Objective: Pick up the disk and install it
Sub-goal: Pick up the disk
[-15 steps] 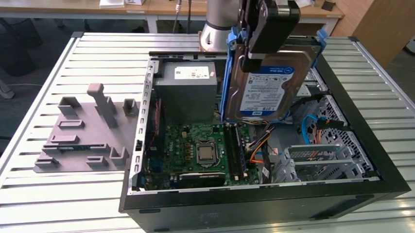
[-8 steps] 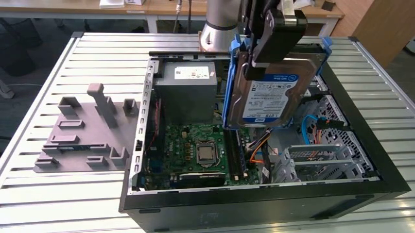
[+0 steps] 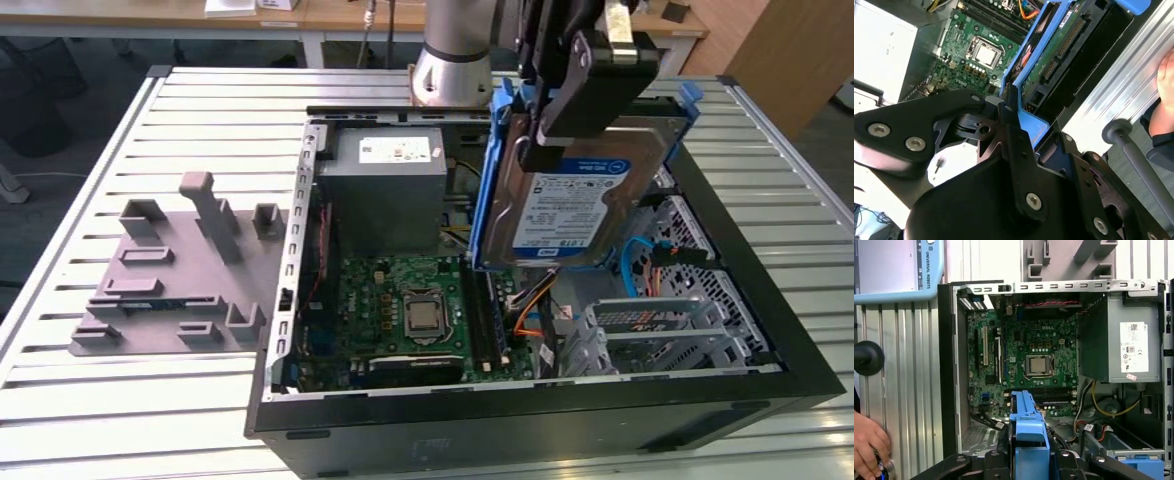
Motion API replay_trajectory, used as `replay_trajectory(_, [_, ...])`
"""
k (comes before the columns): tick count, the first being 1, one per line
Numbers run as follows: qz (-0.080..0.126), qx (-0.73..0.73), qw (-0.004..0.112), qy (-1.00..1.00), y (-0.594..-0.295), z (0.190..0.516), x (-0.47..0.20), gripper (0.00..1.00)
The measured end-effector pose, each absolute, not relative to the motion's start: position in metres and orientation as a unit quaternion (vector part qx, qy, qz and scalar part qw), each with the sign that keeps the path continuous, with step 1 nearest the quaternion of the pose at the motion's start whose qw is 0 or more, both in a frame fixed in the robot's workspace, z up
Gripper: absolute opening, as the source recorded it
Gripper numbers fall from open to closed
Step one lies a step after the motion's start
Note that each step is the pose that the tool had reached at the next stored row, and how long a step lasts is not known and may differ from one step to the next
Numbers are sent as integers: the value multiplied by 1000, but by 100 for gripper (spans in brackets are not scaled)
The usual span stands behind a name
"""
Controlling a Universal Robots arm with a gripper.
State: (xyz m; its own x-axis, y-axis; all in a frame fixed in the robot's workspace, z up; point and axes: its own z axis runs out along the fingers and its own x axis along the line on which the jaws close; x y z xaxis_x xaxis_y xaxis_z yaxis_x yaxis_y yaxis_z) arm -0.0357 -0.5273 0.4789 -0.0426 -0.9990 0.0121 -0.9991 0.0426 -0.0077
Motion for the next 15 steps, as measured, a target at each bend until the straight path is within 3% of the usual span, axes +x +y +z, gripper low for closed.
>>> replay_trajectory(15, [7,692,2,-722,-539,471,-29,36])
